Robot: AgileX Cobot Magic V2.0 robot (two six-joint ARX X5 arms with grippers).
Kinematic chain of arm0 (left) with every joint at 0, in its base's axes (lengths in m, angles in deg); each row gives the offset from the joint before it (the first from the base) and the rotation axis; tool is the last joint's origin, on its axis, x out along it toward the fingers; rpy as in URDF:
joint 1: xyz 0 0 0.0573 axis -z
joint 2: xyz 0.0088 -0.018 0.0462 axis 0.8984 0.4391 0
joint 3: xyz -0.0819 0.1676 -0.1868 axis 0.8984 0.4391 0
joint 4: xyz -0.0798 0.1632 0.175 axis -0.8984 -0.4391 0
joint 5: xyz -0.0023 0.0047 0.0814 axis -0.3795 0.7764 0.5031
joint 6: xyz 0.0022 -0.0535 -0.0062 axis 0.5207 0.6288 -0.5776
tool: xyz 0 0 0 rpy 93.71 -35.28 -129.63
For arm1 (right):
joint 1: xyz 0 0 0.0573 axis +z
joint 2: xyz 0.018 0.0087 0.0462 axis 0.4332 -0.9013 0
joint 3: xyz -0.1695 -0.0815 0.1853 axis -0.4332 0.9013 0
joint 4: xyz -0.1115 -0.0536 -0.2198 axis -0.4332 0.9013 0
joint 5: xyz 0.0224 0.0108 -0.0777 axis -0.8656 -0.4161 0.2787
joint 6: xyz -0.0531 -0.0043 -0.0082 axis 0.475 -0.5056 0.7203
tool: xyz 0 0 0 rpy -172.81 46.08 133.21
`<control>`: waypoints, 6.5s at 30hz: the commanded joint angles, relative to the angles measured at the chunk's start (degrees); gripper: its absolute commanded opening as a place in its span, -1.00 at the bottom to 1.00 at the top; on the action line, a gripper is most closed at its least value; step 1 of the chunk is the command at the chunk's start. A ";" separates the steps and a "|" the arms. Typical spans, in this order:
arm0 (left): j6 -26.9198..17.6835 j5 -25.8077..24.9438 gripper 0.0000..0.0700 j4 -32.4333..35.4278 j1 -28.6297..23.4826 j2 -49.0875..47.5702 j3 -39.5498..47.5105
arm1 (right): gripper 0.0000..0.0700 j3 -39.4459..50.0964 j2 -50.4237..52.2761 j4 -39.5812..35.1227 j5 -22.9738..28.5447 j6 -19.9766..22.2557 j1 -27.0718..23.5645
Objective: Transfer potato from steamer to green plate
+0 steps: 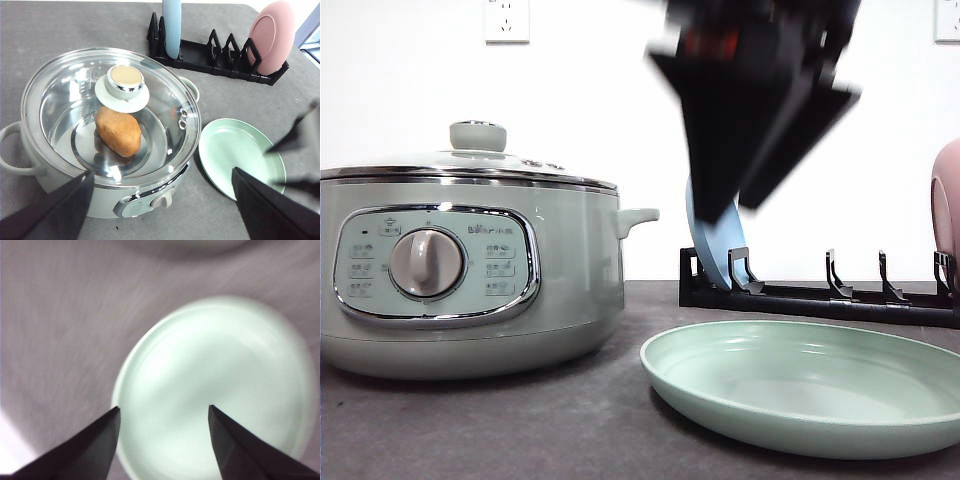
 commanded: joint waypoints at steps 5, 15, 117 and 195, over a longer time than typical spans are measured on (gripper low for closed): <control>-0.02 -0.28 0.60 0.59 0.09 0.31 -1.44 | 0.00 -3.74 7.05 -1.92 -5.44 0.92 -4.28; -0.01 -0.28 0.60 0.57 0.09 0.31 -1.44 | 0.00 -5.85 14.67 -6.53 -30.96 0.89 -14.36; -1.95 26.45 0.06 -2.01 20.61 53.29 -29.53 | 0.00 -5.85 15.04 -5.58 -41.16 1.77 -17.08; -1.54 37.35 -1.00 -11.17 -2.37 29.07 -29.57 | 0.21 -27.52 -8.03 -5.08 -38.11 -5.21 -16.91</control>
